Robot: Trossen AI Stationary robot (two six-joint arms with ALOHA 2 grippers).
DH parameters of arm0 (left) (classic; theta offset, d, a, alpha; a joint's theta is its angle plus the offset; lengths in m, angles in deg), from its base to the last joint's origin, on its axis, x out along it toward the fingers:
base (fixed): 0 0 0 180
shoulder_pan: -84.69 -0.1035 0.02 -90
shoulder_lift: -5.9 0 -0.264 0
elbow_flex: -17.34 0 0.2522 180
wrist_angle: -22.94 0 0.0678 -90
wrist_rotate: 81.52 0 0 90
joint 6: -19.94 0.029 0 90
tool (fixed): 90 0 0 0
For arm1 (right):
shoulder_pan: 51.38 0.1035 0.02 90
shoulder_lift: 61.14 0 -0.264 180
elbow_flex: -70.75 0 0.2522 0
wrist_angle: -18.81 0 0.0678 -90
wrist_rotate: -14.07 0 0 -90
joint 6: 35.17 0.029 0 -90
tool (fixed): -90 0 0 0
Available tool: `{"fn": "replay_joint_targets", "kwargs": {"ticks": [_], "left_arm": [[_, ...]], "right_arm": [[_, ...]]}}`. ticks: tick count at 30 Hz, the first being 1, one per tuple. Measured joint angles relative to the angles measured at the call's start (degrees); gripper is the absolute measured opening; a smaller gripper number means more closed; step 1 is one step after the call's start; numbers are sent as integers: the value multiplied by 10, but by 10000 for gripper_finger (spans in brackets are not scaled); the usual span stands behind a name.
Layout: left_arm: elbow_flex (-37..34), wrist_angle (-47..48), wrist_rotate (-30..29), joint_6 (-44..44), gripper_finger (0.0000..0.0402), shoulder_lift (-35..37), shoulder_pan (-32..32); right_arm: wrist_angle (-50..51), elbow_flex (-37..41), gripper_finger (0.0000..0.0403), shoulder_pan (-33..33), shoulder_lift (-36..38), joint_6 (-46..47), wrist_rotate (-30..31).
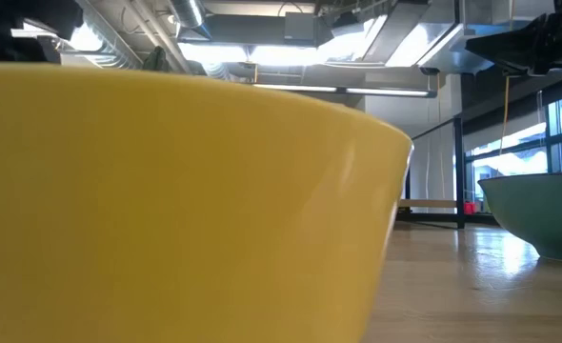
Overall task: Pick & Place Mini bowls
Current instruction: Stack the green patterned bowl on the green patterned bowl on the shelf
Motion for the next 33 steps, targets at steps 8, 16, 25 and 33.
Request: {"fn": "replay_joint_targets", "kwargs": {"ticks": [8,16,25,33], "left_arm": [[-49,-42,17,32,290,0,-25],[-85,-94,24,52,290,0,-35],[-121,-108,27,46,282,0,-43],[-126,-134,32,53,199,0,-43]], "right_arm": [[0,0,10,0,0,0,0],[0,0,10,0,0,0,0],[1,0,10,0,0,0,0],[1,0,10,0,0,0,1]]}}
